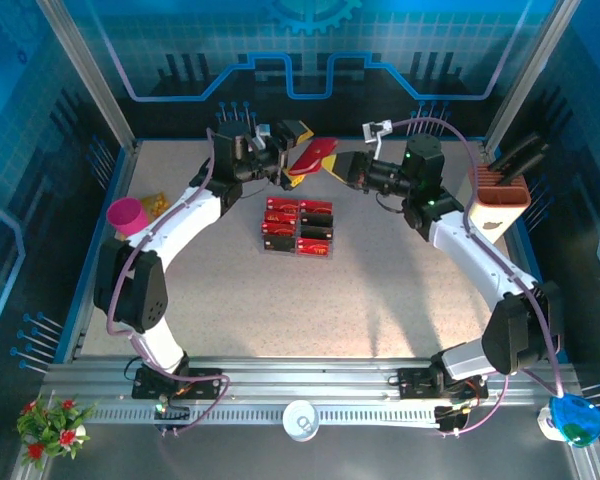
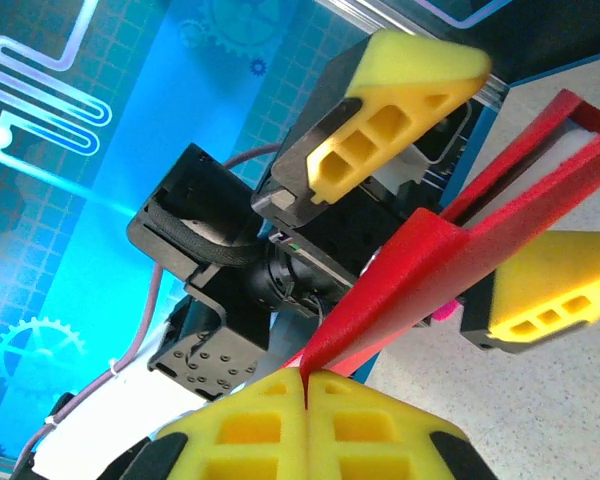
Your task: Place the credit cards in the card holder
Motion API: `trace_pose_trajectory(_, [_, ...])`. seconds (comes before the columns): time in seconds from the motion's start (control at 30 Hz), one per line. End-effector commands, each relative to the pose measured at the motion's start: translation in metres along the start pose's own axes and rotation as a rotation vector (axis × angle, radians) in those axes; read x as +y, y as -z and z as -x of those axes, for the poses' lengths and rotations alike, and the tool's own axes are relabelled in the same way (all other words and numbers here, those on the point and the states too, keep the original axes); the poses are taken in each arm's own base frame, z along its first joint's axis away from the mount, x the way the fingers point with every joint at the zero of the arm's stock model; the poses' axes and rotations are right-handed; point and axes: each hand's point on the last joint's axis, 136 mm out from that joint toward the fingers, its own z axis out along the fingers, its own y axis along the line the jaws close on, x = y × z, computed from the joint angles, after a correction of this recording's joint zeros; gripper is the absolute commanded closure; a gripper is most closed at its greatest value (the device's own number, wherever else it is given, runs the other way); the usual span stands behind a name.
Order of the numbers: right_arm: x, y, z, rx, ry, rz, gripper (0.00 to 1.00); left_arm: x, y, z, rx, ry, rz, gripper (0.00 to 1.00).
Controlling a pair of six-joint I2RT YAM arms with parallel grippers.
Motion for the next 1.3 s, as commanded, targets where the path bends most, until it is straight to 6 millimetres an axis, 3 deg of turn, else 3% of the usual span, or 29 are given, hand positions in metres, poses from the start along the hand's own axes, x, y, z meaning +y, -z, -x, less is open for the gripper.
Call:
trace_pose_trajectory(0.0, [0.025, -0.012, 0.005, 0.004, 0.048, 0.086, 1.0, -0.016, -0.002, -0.008, 0.041, 0.026, -0.083, 0.01])
trace_pose_trajectory(0.17, [0.012, -0.018, -0.006, 0.037, 0.027, 0.077, 1.0, -0.022, 0.002, -0.007, 0.034, 0.046, -0.142, 0.01])
trace_pose_trajectory(0.37, [-0.009, -0.011, -0.019, 0.054, 0.019, 0.011, 1.0, -0.036, 0.01, -0.005, 0.03, 0.016, -0.195, 0.03])
trace_pose_trajectory(0.63, [-0.032, -0.002, -0.028, 0.062, -0.005, -0.059, 1.0, -0.035, 0.017, 0.001, 0.022, 0.012, -0.225, 0.11])
trace_pose_trajectory(0.83, [-0.043, 0.002, -0.027, 0.061, -0.011, -0.083, 1.0, -0.033, 0.018, 0.0, 0.03, 0.005, -0.224, 0.21])
trace_pose_trajectory(1.03, [-0.049, 0.004, -0.025, 0.058, -0.016, -0.091, 1.0, -0.028, 0.016, 0.001, 0.029, 0.01, -0.225, 0.43])
trace_pose_trajectory(1.27, [-0.057, 0.007, -0.022, 0.052, -0.025, -0.099, 1.0, -0.022, 0.016, 0.005, 0.021, 0.008, -0.211, 0.52])
